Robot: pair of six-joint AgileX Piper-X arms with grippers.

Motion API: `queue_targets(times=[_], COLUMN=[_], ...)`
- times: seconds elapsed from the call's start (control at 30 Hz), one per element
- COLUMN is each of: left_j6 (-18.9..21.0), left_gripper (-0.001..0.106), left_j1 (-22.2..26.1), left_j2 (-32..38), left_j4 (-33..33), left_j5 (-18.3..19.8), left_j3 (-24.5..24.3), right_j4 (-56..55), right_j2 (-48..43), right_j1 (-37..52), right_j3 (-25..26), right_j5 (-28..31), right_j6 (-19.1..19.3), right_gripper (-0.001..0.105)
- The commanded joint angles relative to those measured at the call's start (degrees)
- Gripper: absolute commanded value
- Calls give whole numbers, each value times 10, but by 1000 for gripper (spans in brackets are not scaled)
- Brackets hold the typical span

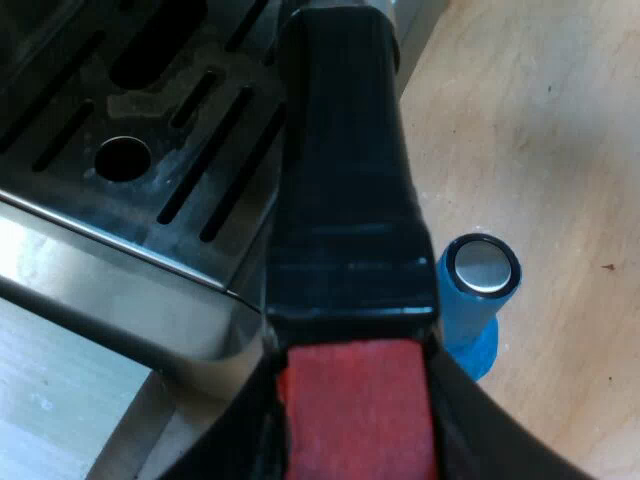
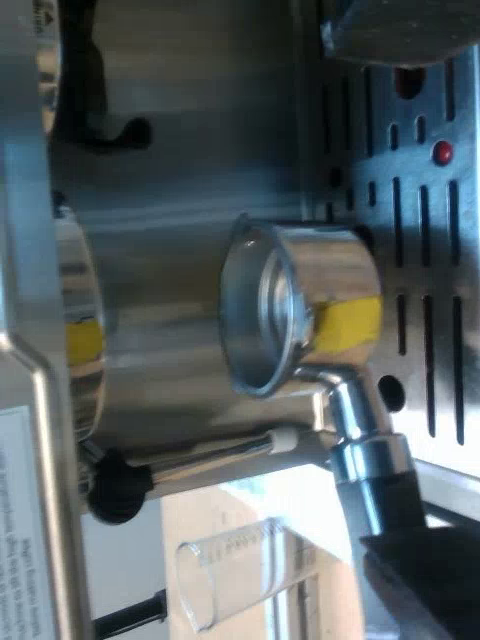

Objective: Put the handle in the coffee machine

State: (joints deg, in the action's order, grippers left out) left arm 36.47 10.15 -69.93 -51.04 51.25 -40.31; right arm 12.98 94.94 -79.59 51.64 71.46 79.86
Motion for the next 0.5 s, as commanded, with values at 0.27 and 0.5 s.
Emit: queue_targets(times=[0.27, 0.5], left_j6=[-3, -3], left_gripper=[0, 0], left_j1=[1, 1], left_j2=[4, 4], left_j4=[2, 12], left_j5=[41, 41], left_j3=[-7, -9], right_j4=[108, 125], right_j2=[-5, -5], right_j1=[-1, -1], right_j3=[2, 2], right_j5=[-35, -35], right_j6=[147, 156], right_gripper=[94, 94])
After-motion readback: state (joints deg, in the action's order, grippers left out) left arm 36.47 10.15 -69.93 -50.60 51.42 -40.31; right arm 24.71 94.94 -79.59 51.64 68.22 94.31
